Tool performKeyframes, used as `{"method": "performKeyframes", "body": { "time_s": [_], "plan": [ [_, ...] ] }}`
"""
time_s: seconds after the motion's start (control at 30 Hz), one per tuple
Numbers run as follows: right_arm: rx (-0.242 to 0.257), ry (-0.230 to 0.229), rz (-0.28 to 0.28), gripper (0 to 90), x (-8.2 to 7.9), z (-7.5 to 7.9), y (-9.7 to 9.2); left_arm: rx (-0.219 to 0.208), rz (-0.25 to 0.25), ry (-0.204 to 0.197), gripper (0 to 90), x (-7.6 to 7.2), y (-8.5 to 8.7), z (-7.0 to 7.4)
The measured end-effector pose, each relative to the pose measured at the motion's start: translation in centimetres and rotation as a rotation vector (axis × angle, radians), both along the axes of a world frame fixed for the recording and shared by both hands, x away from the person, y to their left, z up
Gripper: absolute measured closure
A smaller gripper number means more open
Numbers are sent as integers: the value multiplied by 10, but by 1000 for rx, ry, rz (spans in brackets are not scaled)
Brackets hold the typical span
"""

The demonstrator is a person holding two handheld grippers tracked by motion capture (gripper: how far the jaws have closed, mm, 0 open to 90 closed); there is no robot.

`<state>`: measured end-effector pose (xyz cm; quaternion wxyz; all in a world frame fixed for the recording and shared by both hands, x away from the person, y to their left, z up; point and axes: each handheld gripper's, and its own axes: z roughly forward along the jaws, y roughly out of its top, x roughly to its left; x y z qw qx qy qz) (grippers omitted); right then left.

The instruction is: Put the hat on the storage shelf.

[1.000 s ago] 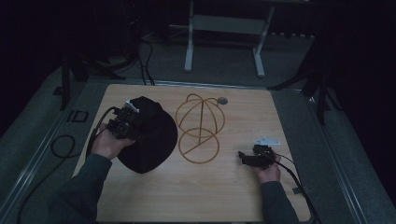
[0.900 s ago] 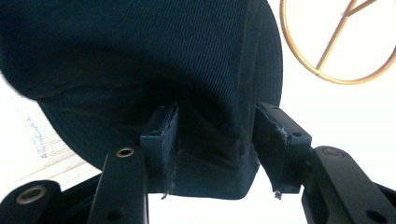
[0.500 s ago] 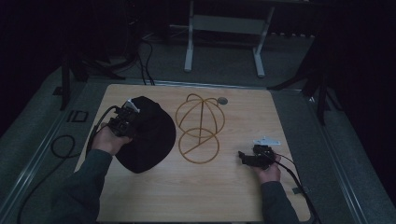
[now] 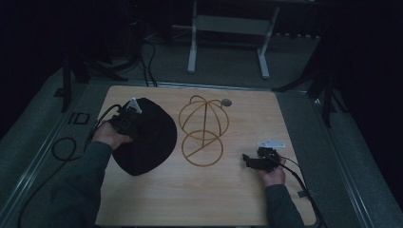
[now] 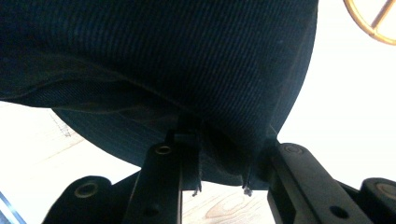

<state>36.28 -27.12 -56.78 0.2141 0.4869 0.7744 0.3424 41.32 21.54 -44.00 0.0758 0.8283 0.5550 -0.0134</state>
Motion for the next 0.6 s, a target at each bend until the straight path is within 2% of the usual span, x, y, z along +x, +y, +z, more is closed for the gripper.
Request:
{"method": "performKeyframes", "body": {
  "time_s": [0.07, 0.13, 0.27, 0.3, 0.37, 0.43, 0.53, 0.6],
  "plan": [
    [0, 0, 0, 192, 0, 0, 0, 2, 5, -1, 693, 1, 0, 1],
    [0, 0, 0, 192, 0, 0, 0, -11, 36, -21, 690, 5, 1, 4],
    [0, 0, 1, 193, 0, 0, 0, -24, 57, -23, 659, 8, 1, 4],
    [0, 0, 0, 193, 0, 0, 0, -27, 77, -24, 658, 11, 1, 4],
    [-1, -1, 1, 193, 0, 0, 0, -33, 86, -23, 684, 13, 1, 3],
    [-1, -1, 1, 193, 0, 0, 0, -35, 82, -20, 761, 14, 0, 3],
    [0, 0, 1, 193, 0, 0, 0, -14, 61, -8, 813, 15, -3, 2],
    [-1, 0, 0, 193, 0, 0, 0, 18, 29, -8, 829, 15, -8, 4]
  ]
}}
